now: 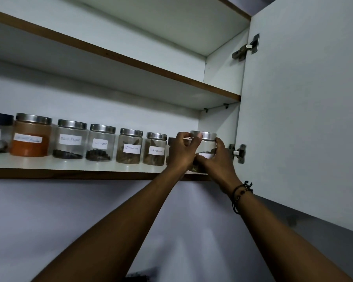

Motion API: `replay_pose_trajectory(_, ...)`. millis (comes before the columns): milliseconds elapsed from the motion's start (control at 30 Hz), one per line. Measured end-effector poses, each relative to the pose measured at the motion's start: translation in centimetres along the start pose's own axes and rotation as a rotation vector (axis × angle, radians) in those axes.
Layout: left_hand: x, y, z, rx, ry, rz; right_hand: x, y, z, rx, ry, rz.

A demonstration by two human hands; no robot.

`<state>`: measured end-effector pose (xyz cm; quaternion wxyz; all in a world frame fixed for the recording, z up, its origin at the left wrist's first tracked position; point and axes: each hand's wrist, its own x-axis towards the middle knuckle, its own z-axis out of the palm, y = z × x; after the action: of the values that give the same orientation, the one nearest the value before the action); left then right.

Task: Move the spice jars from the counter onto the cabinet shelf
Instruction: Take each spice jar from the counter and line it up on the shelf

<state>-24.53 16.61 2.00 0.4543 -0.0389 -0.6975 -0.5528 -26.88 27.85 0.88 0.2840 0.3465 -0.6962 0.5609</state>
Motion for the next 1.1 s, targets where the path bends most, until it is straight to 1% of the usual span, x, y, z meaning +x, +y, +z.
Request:
replay_pose_trajectory(100, 1.1, -1.4, 1.5, 0.121, -0.056, 0.036, 1.4, 2.5, 0.2, 0.020, 0.043, 0.054)
replay_pose_trajectory(200, 1.6, -2.8, 2.8, 0.192, -0.116, 0.005, 2.8, 4.8, 0.5, -0.002, 0.067, 0.100)
replay_pose_trajectory(433, 2.4, -4.0, 4.9, 0.251, -0.198, -0.050, 4.9, 7.4, 1.3, -0.090, 0.036, 0.181)
replay_pose_trajectory(533, 2.6, -4.2, 5.4, 0.355, -0.230, -0.015, 5.6, 8.4, 1.6, -0.143, 0.015, 0.238)
replay_pose_trajectory(600, 2.7, -4.5, 5.6, 0.418, -0.227, 0.005, 6.0, 8.8, 1.9, -0.238, -0.001, 0.242)
replay_pose_trajectory(667, 2.9, -4.8, 5.8, 0.447, -0.221, 0.007, 6.4, 9.2, 2.3, -0.246, 0.033, 0.243)
replay_pose_trajectory(733, 3.1, -4.9, 6.0, 0.472, -0.225, -0.005, 6.7, 9.2, 2.8, -0.231, 0.122, 0.310)
replay_pose_trajectory(800, 3.2, -4.9, 6.1, 0.469, -0.235, -0.024, 7.0, 9.4, 3.1, -0.239, 0.157, 0.383)
replay_pose_trajectory(833, 3.2, -5.0, 6.1, 0.458, -0.240, -0.034, 7.0, 9.6, 3.3, -0.223, 0.125, 0.387)
replay_pose_trajectory(900, 3.2, -5.0, 6.0, 0.435, -0.250, -0.062, 6.9, 9.4, 3.3, -0.343, 0.065, 0.343)
replay_pose_trajectory(1000, 3.3, -5.3, 6.1, 0.413, -0.268, -0.106, 7.0, 9.5, 3.1, -0.428, -0.014, 0.313)
replay_pose_trajectory(1100, 3.2, -5.3, 6.2, 0.417, -0.274, -0.118, 6.9, 9.4, 2.9, -0.444, -0.065, 0.278)
